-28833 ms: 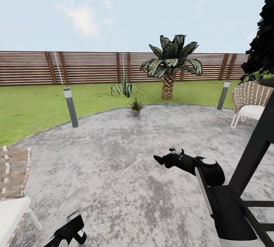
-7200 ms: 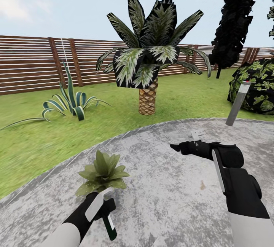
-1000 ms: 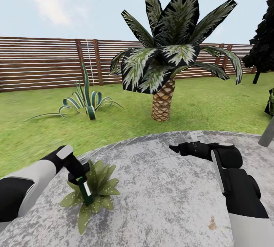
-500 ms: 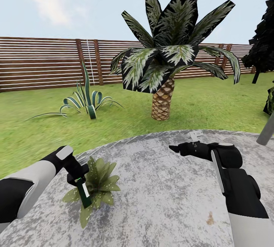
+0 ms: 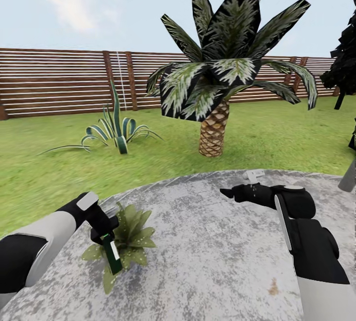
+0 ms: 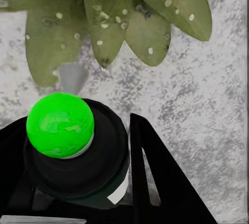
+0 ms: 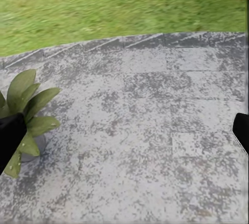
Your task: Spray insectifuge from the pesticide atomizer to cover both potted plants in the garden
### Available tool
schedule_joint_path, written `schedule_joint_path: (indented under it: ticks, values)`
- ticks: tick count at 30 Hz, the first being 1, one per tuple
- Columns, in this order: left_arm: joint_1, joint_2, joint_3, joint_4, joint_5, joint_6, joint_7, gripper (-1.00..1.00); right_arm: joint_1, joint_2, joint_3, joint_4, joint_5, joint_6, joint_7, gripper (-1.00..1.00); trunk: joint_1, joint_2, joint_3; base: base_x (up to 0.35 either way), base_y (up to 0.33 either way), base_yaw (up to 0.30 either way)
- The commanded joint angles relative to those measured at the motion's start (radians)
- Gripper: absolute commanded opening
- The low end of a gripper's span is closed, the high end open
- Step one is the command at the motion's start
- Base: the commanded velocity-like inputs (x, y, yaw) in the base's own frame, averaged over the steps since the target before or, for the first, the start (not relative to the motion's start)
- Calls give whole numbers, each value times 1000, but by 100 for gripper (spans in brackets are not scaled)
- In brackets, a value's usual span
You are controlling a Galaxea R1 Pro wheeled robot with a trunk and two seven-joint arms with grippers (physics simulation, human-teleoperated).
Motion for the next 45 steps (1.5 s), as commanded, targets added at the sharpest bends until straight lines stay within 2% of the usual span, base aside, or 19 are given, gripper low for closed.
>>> schedule_joint_path:
  ticks: [1,6,8,10,12,15,16,17,19,20,22,24,26,28,31,34,38,42,45]
  values:
    - [7,-11,-8,-2,7,4,8,-100,-1,0,-1,0,11,2,10,100,0,0,-1,0,-318,9]
    - [20,-72,-9,-2,7,-24,9,-100,-1,1,0,10,13,2,8,100,0,0,-1,0,-337,3]
    - [25,-121,-9,-2,7,-60,11,-100,-1,1,1,15,13,2,5,100,0,0,-1,0,-344,0]
    - [27,-152,-8,-2,7,-86,24,-100,-1,1,1,16,13,2,5,100,0,0,-1,0,-345,0]
    - [28,-195,-7,-2,7,-125,61,-100,-1,3,1,16,13,2,4,100,0,0,-1,0,-345,0]
    - [37,-240,-7,-2,8,-200,107,-100,-1,7,1,17,13,2,4,100,0,0,-1,2,-345,0]
    - [52,-259,-7,-3,8,-245,123,-100,-1,11,1,20,12,2,4,100,0,0,-1,58,-343,0]
    - [58,-266,-7,-3,8,-263,127,-100,-1,12,1,21,12,2,5,100,0,0,-1,75,-341,0]
    - [106,-291,-9,-34,8,-357,136,-100,0,13,1,26,12,2,7,100,0,0,-1,125,-333,0]
    - [142,-295,-17,-70,7,-391,137,-100,3,14,1,27,11,2,8,100,0,0,-1,153,-324,0]
    - [275,-293,-89,-216,-15,-510,141,-100,13,14,2,27,11,2,9,100,0,0,-1,194,-304,0]
    - [348,-293,-120,-277,-23,-627,141,-100,15,14,2,26,12,2,10,100,0,0,-1,191,-305,0]
    - [387,-300,-140,-297,-33,-737,142,-100,16,13,1,24,13,2,10,100,0,0,-1,144,-322,0]
    - [416,-302,-150,-303,-40,-832,153,-100,16,13,1,22,13,2,10,100,0,0,-1,118,-331,0]
    - [442,-309,-159,-308,-41,-966,232,-100,16,13,1,21,12,2,10,100,0,0,-1,106,-334,0]
    - [453,-316,-179,-309,-40,-1055,276,-100,16,13,2,21,12,2,10,100,0,0,-1,107,-335,0]
    - [477,-319,-188,-309,-28,-1185,298,-100,17,13,2,20,13,2,10,100,0,0,-1,164,-314,0]
    - [489,-317,-184,-309,-29,-1227,305,-100,18,13,2,20,12,2,10,100,0,0,-1,234,-263,0]
    - [499,-310,-181,-309,-30,-1295,331,-100,18,14,3,20,11,2,10,100,0,0,-1,299,-128,0]
